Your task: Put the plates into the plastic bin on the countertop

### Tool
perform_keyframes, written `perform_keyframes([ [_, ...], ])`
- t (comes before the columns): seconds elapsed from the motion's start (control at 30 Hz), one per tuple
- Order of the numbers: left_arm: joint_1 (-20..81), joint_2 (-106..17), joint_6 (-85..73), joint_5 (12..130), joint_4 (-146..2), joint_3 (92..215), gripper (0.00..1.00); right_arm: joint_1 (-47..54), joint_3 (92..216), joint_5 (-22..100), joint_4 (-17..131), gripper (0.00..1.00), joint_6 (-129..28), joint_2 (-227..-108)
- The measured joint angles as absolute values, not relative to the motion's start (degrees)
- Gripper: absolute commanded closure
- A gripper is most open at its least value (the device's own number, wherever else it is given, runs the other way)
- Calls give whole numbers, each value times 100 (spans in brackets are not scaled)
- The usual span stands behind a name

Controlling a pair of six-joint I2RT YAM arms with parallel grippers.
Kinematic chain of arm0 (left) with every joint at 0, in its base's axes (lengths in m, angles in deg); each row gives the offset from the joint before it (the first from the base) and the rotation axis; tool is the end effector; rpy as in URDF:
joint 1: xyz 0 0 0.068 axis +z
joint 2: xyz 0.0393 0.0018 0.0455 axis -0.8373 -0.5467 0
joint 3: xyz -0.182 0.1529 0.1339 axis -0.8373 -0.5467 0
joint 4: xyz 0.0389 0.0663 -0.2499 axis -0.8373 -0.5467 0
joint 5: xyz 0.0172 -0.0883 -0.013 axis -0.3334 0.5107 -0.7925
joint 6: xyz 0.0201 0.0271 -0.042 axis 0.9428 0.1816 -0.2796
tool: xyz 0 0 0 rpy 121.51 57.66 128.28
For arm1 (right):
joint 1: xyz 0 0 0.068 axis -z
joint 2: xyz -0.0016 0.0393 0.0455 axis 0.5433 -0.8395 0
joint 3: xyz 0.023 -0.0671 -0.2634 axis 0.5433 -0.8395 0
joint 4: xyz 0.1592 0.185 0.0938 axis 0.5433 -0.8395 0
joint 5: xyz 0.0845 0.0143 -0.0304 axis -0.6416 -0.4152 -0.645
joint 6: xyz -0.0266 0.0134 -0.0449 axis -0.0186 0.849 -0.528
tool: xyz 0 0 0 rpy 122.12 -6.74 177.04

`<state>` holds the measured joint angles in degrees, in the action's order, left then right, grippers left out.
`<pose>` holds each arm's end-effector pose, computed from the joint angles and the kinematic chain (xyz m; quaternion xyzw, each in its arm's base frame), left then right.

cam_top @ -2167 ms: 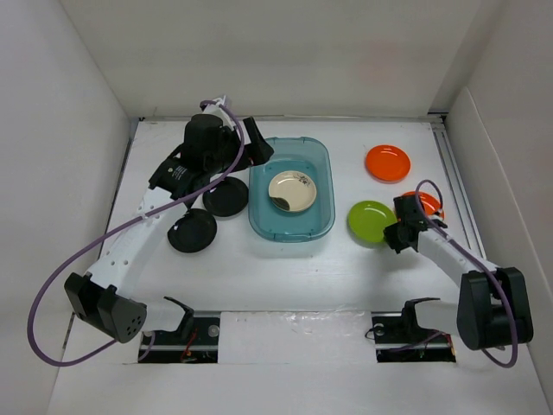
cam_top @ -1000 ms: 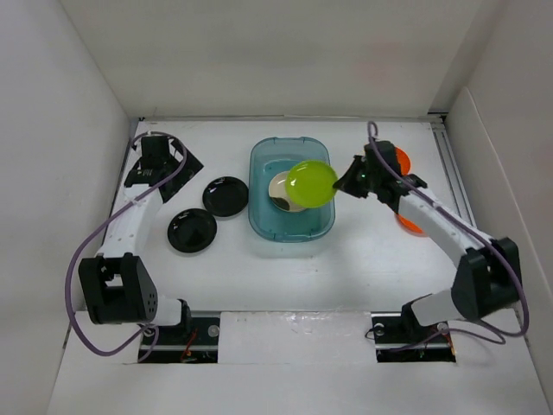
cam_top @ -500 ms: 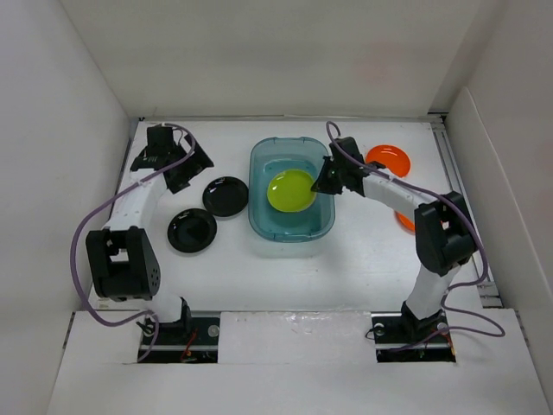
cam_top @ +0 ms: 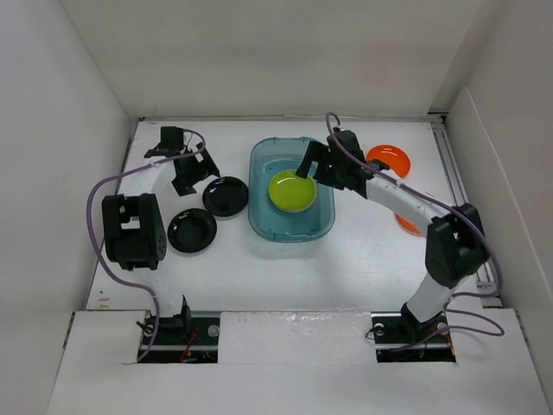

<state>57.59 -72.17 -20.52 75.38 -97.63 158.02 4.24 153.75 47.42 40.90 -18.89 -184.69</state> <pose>0.3955 -0.0027 0.2364 -0.1824 0.9148 -0.1779 0.3134 0.3442 0.1873 0.2645 0.0816 0.9021 0.2268 0.3579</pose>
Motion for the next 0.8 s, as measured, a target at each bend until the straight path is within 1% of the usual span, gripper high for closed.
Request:
perform_keyframes([
  [0.13,5718,-7516,-1958,7549,-9860,15810,12,175,15183,4878,4110,0,-1969,-17510],
  [0.17,5703,-7553,-1940,7547,-9877,15821,15,121,15130,4884,4145,0,-1985,-17254],
  [0.23,5692,-7599,-1907,7538,-9892,15834,18,49,15045,4882,4191,0,-2015,-16806],
  [0.33,5689,-7654,-1883,7468,-9897,15839,20,38,14918,4867,4219,0,-2042,-16323],
  [0.4,5689,-7713,-1870,7409,-9897,15839,24,44,14793,4843,4230,0,-2052,-16115],
  [0.43,5689,-7750,-1862,7370,-9899,15839,24,44,14719,4827,4232,0,-2055,-16037],
  [0.53,5689,-7898,-1855,7296,-9901,15848,35,44,14555,4770,4208,0,-2055,-15914],
  [0.57,5689,-7957,-1840,7280,-9903,15859,37,44,14509,4746,4206,0,-2055,-15903],
  [0.63,5689,-8084,-1846,7265,-9908,15900,47,44,14435,4716,4206,0,-2052,-15873],
  [0.67,5689,-8152,-1838,7254,-9912,15924,49,44,14398,4707,4210,0,-2052,-15853],
  [0.73,5700,-8196,-1848,7239,-9912,16001,58,44,14332,4683,4202,0,-2052,-15805],
  [0.8,5727,-8218,-1866,7212,-9899,16020,65,44,14304,4655,4202,0,-2052,-15761],
])
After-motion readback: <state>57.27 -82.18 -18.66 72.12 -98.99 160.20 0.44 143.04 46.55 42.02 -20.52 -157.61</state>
